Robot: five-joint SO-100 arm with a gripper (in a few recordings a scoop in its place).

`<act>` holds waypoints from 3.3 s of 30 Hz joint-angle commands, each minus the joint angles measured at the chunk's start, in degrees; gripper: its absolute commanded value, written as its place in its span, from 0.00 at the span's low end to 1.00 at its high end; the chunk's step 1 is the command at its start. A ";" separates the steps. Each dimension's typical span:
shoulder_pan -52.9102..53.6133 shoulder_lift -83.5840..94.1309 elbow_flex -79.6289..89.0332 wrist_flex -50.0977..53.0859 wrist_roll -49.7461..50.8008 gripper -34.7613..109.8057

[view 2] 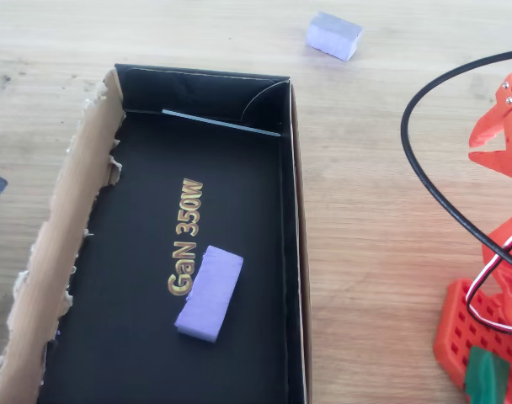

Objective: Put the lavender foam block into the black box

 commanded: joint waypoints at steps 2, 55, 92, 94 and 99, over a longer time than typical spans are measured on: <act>0.35 0.44 0.09 1.23 4.83 0.24; -3.08 -17.05 -23.38 2.46 9.40 0.24; -4.22 -82.35 -85.17 19.69 7.21 0.24; -4.57 -83.50 -86.31 20.30 7.03 0.24; -5.45 -88.07 -92.46 22.32 6.68 0.24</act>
